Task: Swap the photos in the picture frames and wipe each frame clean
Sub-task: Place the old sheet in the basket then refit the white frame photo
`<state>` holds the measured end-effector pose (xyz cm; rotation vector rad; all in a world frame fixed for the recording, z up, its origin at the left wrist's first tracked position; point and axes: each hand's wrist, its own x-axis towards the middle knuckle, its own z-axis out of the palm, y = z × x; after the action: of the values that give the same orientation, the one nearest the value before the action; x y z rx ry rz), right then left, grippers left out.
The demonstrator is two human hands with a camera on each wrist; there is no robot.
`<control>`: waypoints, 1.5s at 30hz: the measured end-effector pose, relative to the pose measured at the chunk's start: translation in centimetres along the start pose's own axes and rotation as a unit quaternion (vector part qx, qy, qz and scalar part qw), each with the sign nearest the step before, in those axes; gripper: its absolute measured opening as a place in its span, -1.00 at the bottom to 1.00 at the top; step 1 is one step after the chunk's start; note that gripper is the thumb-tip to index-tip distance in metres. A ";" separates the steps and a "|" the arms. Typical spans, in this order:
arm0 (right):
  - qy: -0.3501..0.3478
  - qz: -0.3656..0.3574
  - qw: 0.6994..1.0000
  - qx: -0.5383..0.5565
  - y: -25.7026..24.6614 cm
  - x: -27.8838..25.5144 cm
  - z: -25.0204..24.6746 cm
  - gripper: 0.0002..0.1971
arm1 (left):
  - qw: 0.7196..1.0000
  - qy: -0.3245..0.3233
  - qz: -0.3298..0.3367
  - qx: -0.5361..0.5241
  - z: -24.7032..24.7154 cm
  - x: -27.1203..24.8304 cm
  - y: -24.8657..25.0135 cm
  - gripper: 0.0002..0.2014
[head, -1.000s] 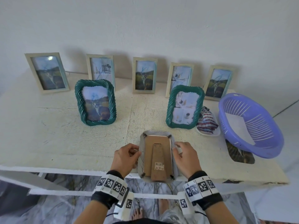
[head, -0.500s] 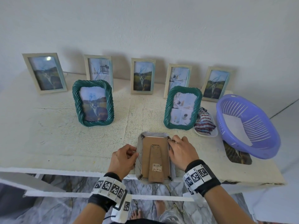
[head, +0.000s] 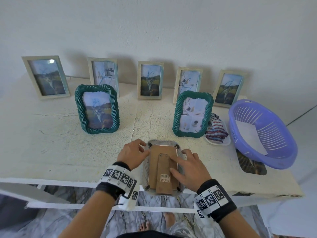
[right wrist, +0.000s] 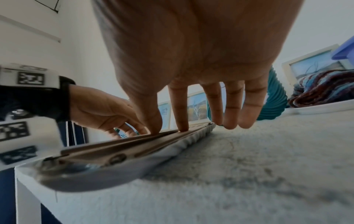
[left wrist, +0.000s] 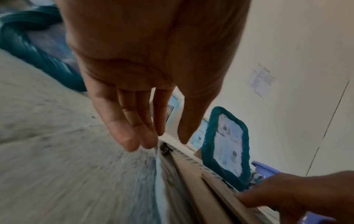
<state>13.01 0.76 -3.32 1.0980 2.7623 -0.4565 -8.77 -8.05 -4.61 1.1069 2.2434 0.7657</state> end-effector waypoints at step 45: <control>0.055 -0.150 0.977 0.141 2.2 -4.5 3.3 -0.67 | 0.980 -0.065 0.082 0.171 3.0 -3.6 -2.6 0.31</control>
<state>17.89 -1.71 -5.90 0.7706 3.0454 -0.8710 -6.23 -11.60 -7.80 1.4715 2.2442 0.3613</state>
